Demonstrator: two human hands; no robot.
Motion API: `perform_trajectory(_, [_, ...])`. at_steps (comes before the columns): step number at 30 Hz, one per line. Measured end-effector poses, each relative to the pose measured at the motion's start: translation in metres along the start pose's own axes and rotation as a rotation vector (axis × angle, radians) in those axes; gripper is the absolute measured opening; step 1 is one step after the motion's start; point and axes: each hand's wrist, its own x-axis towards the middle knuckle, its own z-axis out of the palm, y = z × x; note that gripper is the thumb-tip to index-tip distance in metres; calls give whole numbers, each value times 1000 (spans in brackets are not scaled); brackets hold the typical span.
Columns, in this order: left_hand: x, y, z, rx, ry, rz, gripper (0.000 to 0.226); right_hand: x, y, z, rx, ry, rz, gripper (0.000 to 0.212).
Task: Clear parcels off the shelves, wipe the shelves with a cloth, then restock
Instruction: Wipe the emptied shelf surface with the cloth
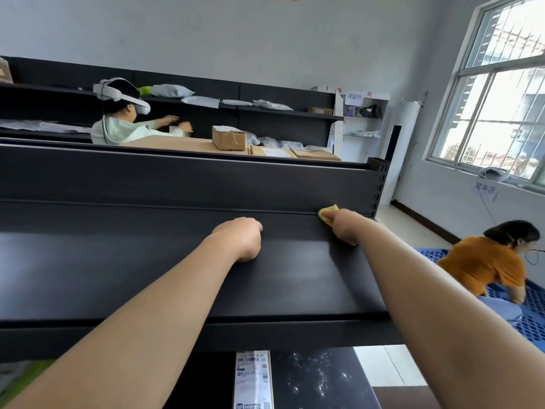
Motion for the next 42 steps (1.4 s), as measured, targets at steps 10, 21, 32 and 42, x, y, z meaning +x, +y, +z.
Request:
perform_trajectory(10, [6,58,7,-14,-16,102,31,-6,-16,19,107,85,-219,55])
perform_trajectory(21, [9,89,13,88,2,3,26,17,52,4,82,8,83,53])
perform_trajectory(32, [11,84,15,31,-13,-6,44,-13,97,-6,-16,266,6,32])
perform_trajectory(42, [-19,96,17,-24,-17,53,27,-56,56,35,161,219,-71,45])
